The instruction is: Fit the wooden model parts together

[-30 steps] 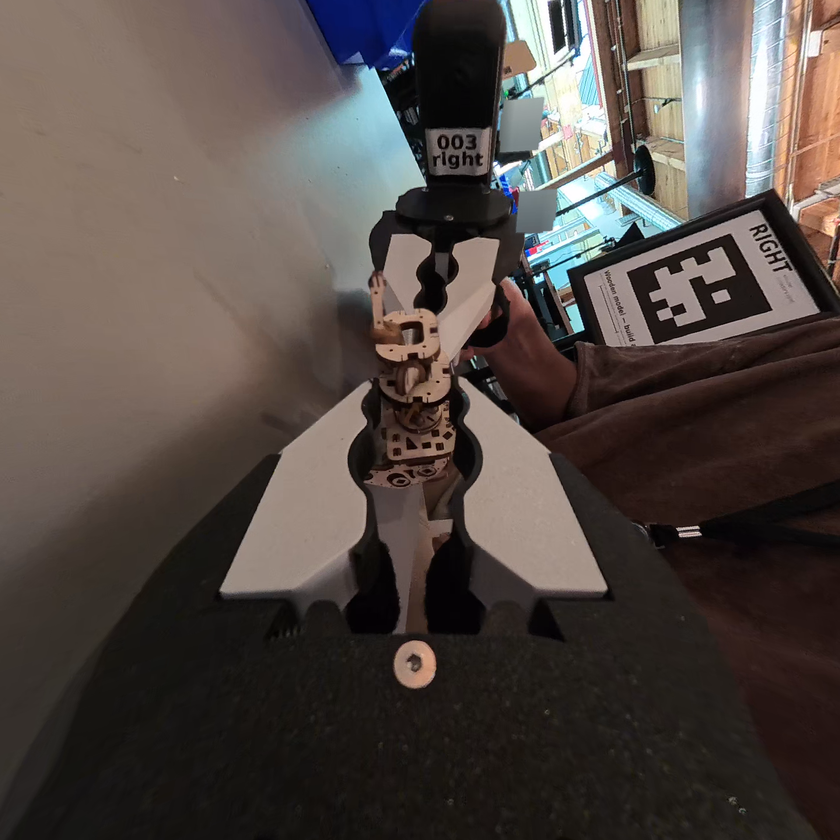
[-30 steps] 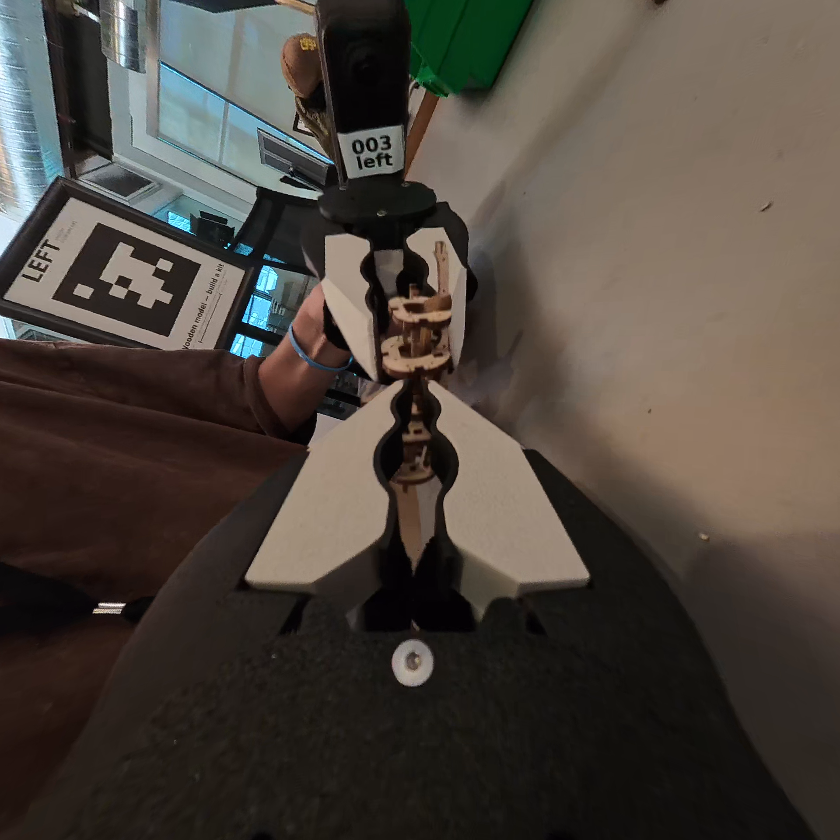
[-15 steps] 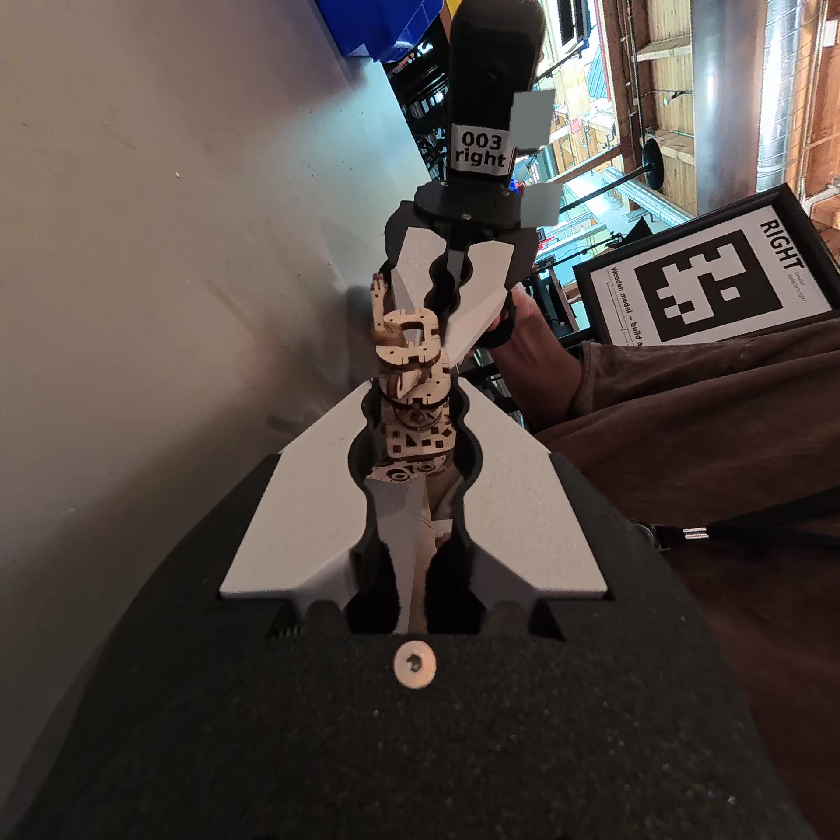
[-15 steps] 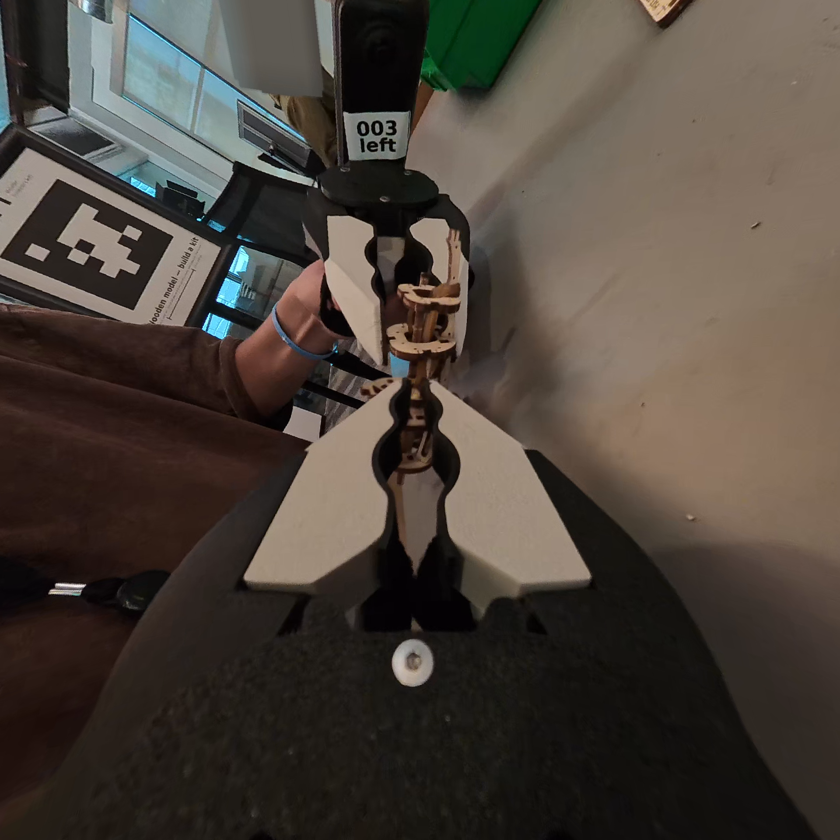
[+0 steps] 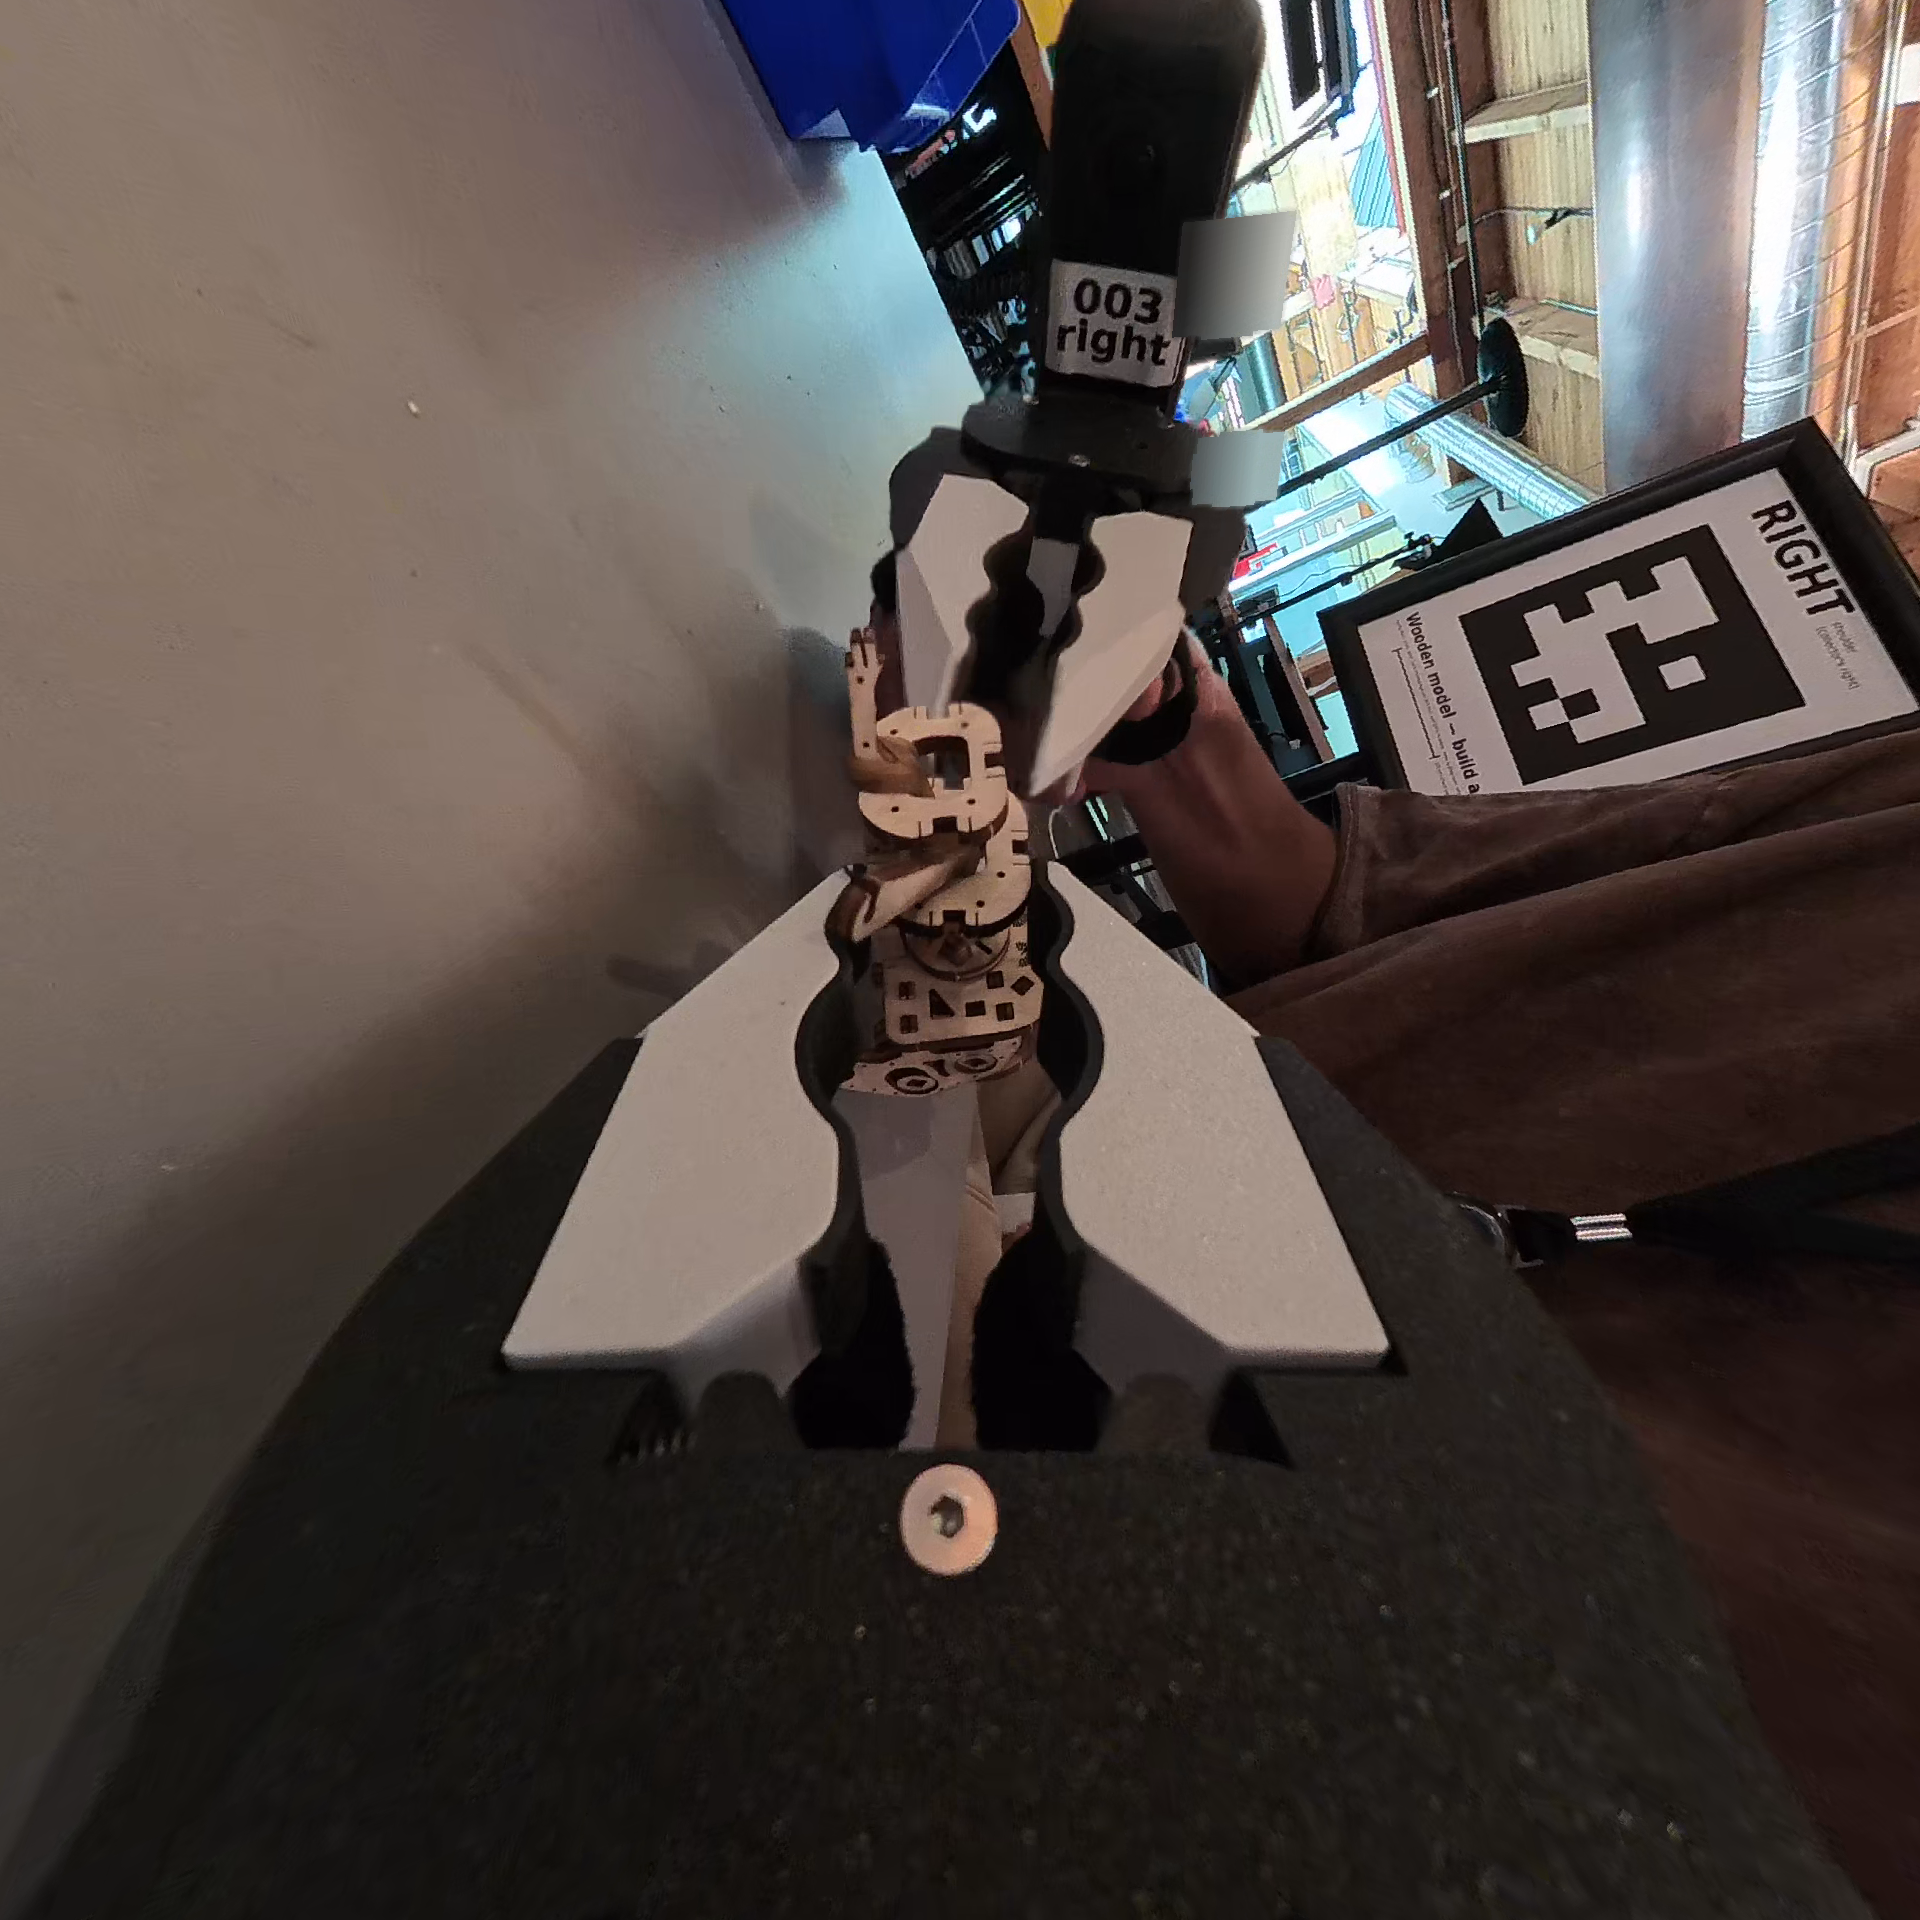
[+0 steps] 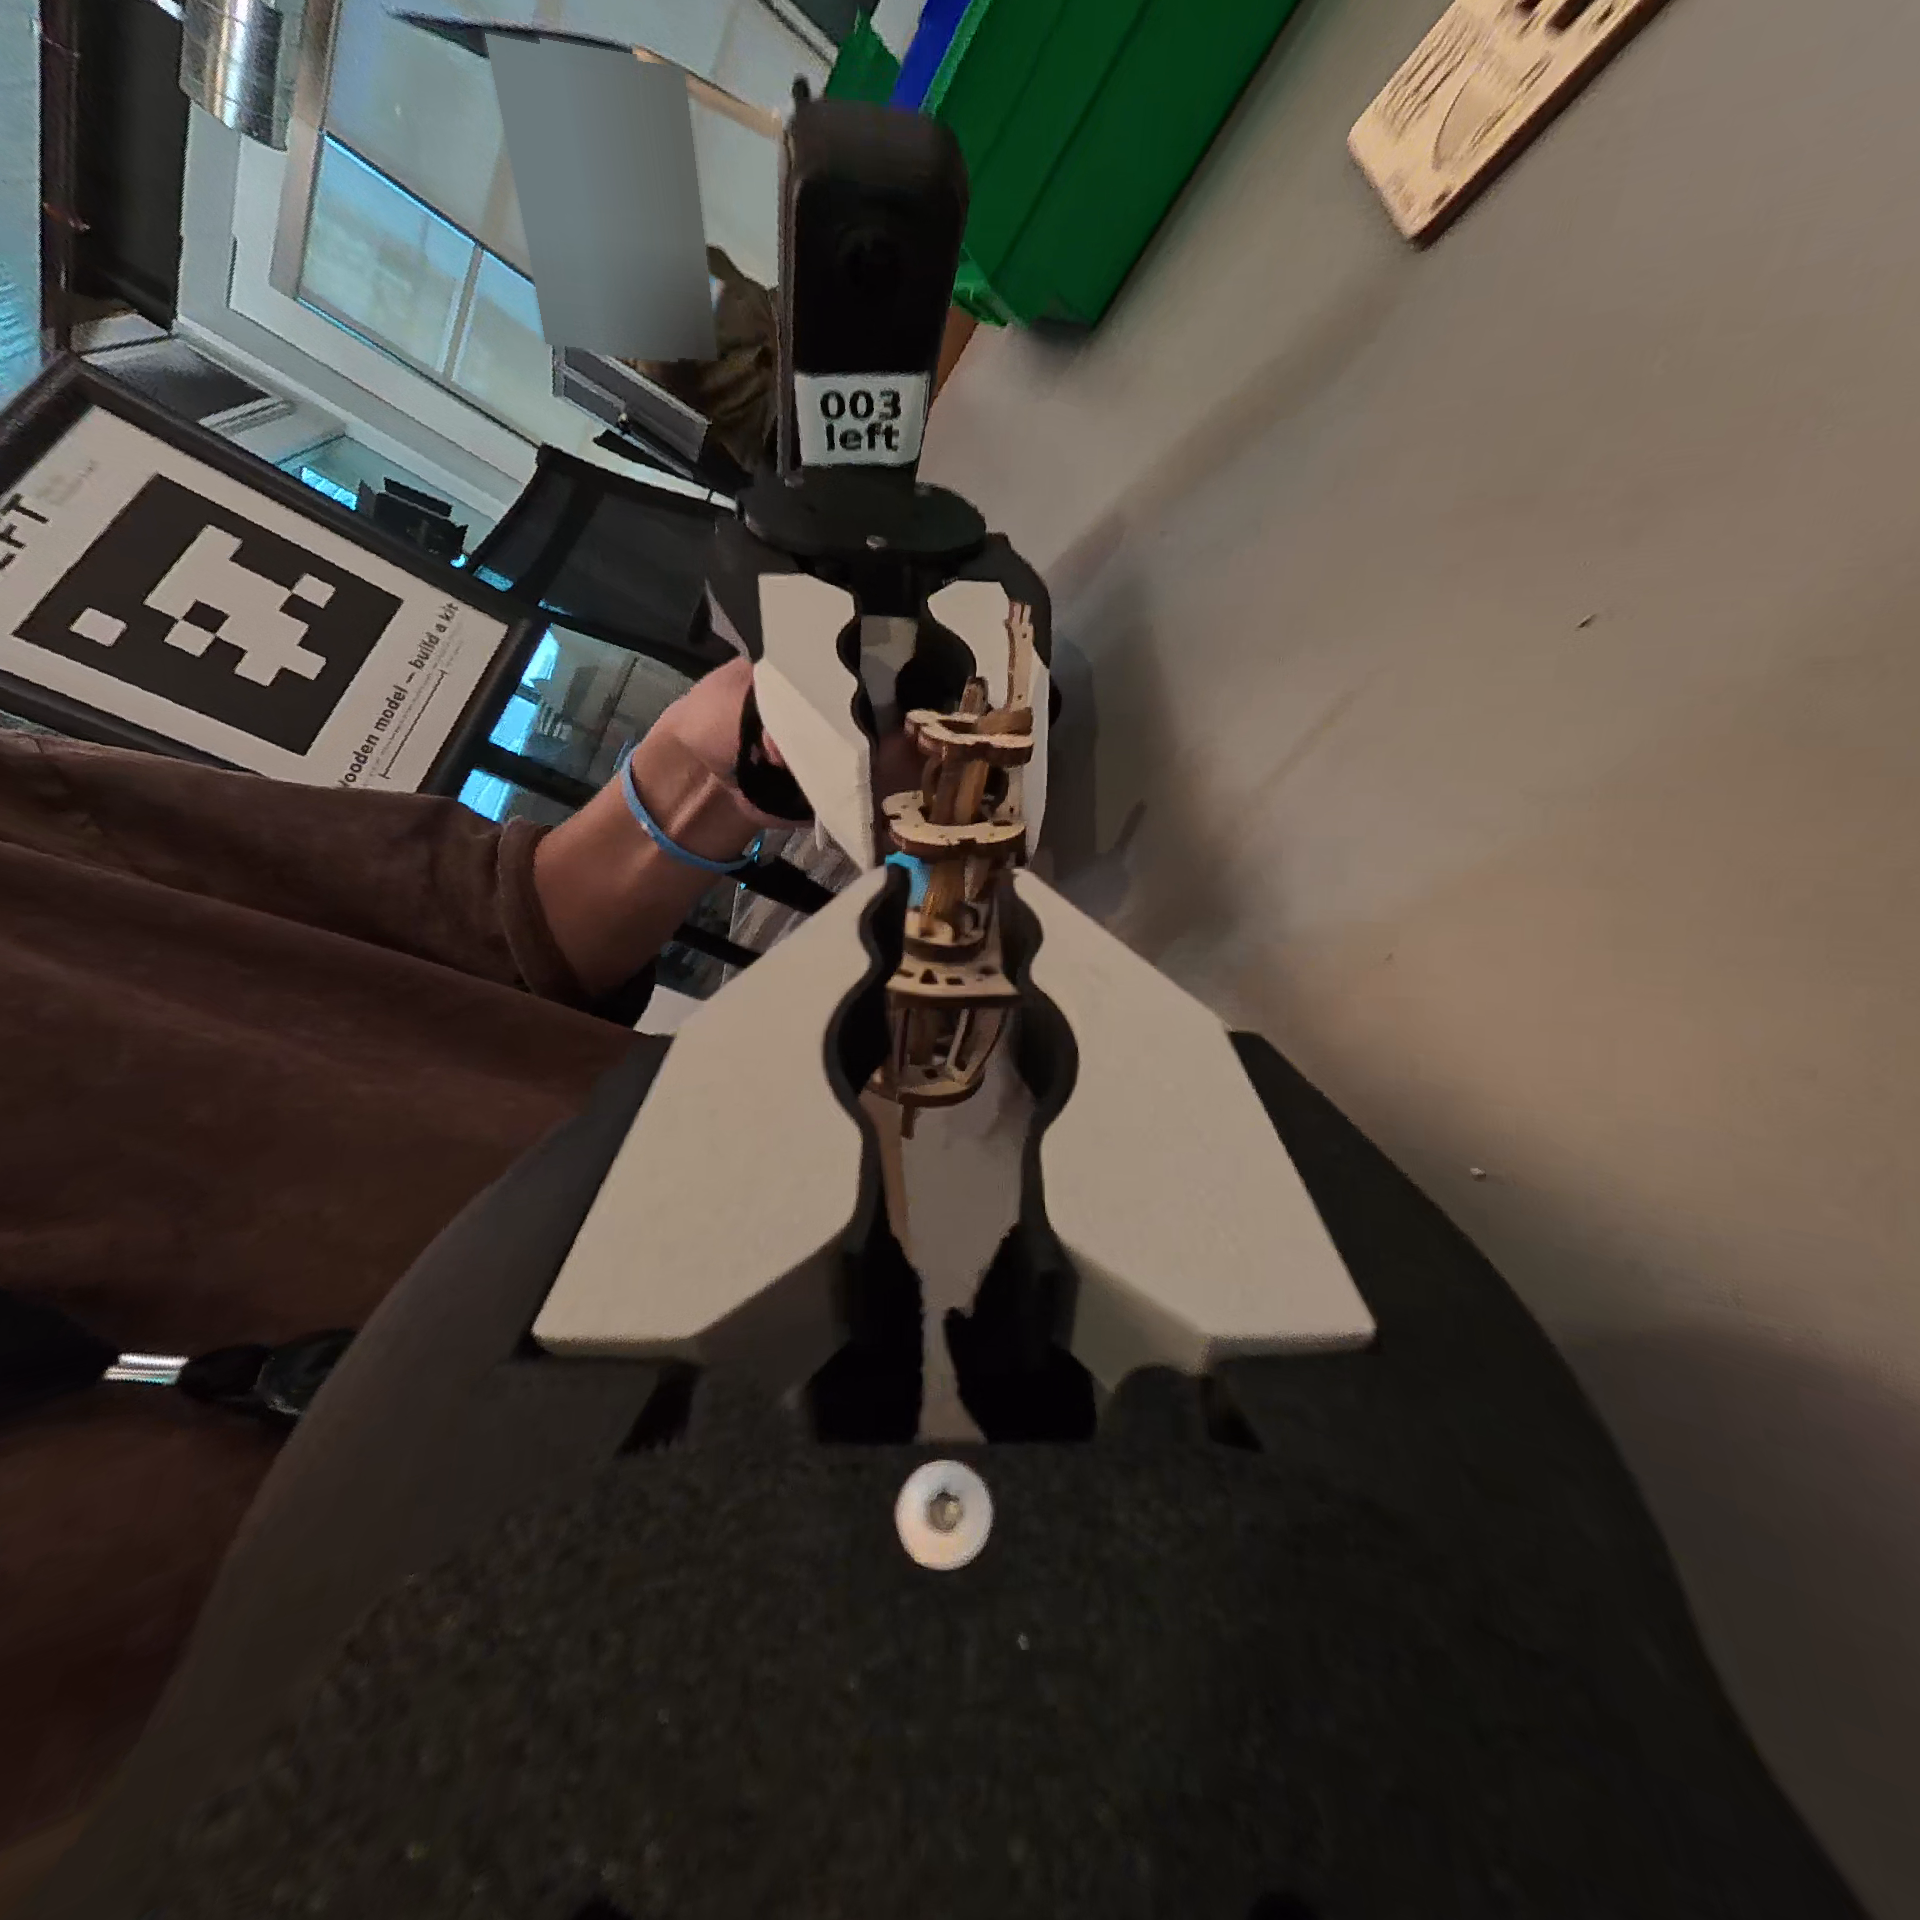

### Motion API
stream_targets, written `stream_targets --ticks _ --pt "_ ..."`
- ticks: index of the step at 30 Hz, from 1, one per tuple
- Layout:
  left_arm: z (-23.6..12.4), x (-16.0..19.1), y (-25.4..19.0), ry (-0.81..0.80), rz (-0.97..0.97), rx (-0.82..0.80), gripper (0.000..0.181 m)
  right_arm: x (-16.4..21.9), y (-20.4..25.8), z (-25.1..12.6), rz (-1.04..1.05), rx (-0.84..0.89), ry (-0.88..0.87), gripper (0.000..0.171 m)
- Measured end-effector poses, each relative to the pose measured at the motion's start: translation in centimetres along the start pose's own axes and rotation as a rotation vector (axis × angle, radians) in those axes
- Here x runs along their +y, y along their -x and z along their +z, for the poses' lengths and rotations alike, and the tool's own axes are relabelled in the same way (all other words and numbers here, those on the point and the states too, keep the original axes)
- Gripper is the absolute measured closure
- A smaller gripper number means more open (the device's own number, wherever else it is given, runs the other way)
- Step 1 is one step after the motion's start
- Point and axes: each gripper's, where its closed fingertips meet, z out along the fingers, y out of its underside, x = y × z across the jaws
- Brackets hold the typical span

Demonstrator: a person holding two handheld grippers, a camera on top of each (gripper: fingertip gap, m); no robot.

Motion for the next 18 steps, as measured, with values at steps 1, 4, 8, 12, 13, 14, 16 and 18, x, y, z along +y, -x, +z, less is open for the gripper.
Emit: stream_targets --ticks 1,4,8,12,13,14,16,18 --pt "0.0 -0.1 0.0 -0.005 0.003 -0.003 0.155 -0.4 -0.1 -0.2 0.002 0.002 -0.013 0.148" --pt "-0.1 -0.3 0.1 -0.019 0.012 -0.014 0.155 -0.7 -0.1 0.4 0.03 -0.01 -0.015 0.135" --pt "0.0 -0.1 -0.2 -0.014 0.033 -0.011 0.154 -0.2 -0.1 1.7 0.02 -0.011 0.014 0.124" --pt "0.0 0.2 -0.3 0.003 0.073 -0.02 0.155 0.1 0.6 2.2 0.017 -0.066 0.044 0.137" --pt "0.1 0.2 -0.3 0.005 0.081 -0.022 0.154 0.1 0.7 2.2 0.024 -0.075 0.047 0.138" --pt "0.1 0.3 -0.4 0.008 0.09 -0.024 0.155 0.2 0.7 2.1 0.029 -0.081 0.048 0.138" --pt "0.1 0.3 -0.6 0.011 0.106 -0.018 0.155 0.2 0.7 2.0 0.033 -0.085 0.049 0.143" --pt "0.1 0.2 -0.6 0.005 0.108 -0.015 0.155 0.1 0.7 1.9 0.043 -0.092 0.047 0.144"
